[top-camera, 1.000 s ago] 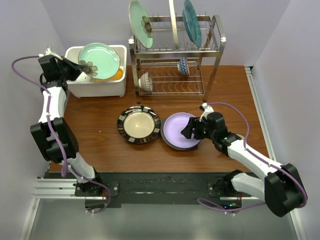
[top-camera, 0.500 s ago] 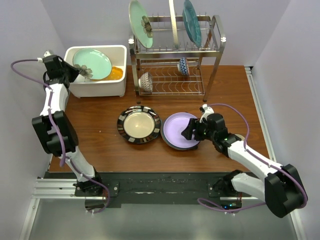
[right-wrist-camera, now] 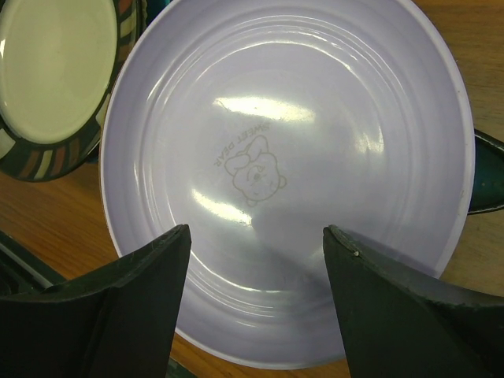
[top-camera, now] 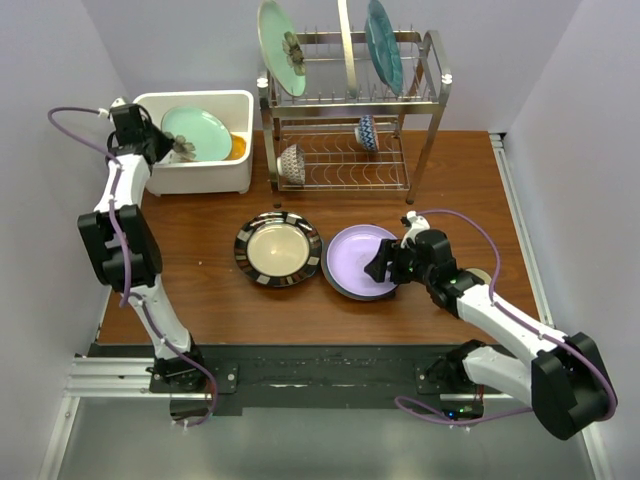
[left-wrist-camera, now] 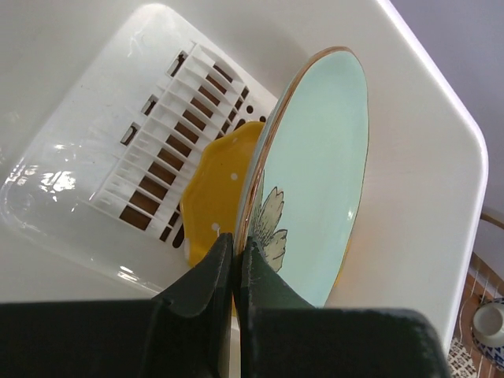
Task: Place the plates into the plastic bin on the countertop
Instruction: Place the plate in the plastic bin.
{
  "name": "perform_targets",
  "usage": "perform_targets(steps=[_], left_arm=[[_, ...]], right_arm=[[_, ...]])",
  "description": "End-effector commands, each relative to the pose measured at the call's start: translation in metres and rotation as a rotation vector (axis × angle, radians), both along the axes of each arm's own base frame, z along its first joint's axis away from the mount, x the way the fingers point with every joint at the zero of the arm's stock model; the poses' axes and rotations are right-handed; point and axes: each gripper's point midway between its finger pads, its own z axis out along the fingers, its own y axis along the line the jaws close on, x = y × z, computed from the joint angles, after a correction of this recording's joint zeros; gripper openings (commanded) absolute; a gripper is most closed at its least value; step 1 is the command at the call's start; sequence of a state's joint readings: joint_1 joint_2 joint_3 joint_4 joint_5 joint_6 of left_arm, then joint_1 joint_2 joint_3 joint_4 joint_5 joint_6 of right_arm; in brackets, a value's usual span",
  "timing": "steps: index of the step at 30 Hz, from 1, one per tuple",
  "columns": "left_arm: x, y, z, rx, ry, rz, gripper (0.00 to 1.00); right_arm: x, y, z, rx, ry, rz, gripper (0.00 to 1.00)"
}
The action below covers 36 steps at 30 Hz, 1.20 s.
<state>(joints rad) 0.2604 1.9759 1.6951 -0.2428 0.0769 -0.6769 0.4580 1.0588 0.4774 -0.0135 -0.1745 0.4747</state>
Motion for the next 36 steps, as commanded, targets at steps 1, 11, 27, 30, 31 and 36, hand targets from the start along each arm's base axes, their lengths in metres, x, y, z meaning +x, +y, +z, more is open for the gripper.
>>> perform_targets(steps=[1,11,27,30,31,36], left_arm=[[0.029,-0.002,0.077,0.058,-0.211,-0.02,0.0],[0.035,-0.009,0.057,0.057,-0.152,-0.061,0.03],[0.035,-0.008,0.035,0.068,-0.079,-0.101,0.48],[0.033,-0.009,0.032,0.072,-0.066,-0.105,0.53],[0.033,-0.008,0.032,0.074,-0.064,-0.105,0.54],[0.03,-0.012,0.029,0.062,-0.054,-0.127,0.56]], right_arm=[[-0.002,-0.004,-0.003,-0.017,-0.004,-0.01,0.72],[-0.002,-0.003,-0.004,-0.015,-0.001,-0.008,0.72],[-0.003,-0.003,-0.001,-0.023,-0.004,0.005,0.72],[-0.003,-0.003,0.001,-0.022,-0.007,0.006,0.72],[-0.003,-0.004,0.001,-0.022,-0.006,0.006,0.72],[-0.003,-0.004,0.003,-0.022,-0.007,0.006,0.72]])
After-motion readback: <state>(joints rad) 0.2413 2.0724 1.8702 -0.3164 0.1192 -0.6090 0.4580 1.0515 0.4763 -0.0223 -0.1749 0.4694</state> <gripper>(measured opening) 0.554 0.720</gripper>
